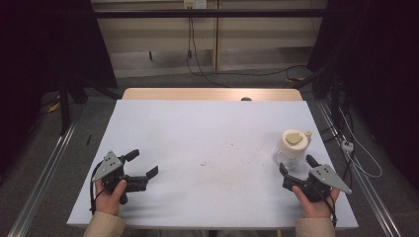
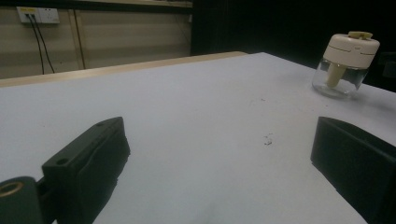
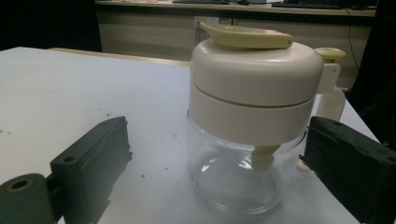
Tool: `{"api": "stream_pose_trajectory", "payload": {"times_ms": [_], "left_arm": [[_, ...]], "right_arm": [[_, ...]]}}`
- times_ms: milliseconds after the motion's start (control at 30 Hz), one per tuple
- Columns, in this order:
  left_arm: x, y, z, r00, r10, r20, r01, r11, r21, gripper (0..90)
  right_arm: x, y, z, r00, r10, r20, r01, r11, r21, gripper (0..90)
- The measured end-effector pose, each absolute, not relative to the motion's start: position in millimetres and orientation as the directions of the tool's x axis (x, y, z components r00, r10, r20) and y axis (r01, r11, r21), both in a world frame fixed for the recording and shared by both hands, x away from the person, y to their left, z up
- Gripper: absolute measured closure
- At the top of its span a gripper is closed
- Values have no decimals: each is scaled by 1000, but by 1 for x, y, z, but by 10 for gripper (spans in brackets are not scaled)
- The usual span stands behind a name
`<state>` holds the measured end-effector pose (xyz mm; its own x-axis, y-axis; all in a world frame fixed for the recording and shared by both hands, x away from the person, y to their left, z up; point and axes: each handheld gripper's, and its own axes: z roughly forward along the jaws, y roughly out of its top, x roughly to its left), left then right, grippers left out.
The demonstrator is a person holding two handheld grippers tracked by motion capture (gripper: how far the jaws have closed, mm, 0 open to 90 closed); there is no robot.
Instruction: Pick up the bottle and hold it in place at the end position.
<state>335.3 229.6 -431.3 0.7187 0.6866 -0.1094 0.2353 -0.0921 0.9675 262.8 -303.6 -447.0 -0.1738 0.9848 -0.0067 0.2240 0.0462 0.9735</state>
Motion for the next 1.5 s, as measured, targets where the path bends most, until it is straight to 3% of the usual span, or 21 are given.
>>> {"api": "stream_pose_trajectory", "payload": {"times_ms": [867,1067,1500], "left_arm": [[335,225,-432,737,667,-112,242,-106,964,35],[336,224,-433,740,663,-114,251,-115,961,35],[334,226,-433,734,669,-117,260,-118,959,36]], "right_arm": [[299,-327,-449,-171,985,2,251,42,967,64],[303,-332,-450,-191,981,44,273,10,962,53],[312,-331,-448,-232,972,31,279,36,960,70]]}}
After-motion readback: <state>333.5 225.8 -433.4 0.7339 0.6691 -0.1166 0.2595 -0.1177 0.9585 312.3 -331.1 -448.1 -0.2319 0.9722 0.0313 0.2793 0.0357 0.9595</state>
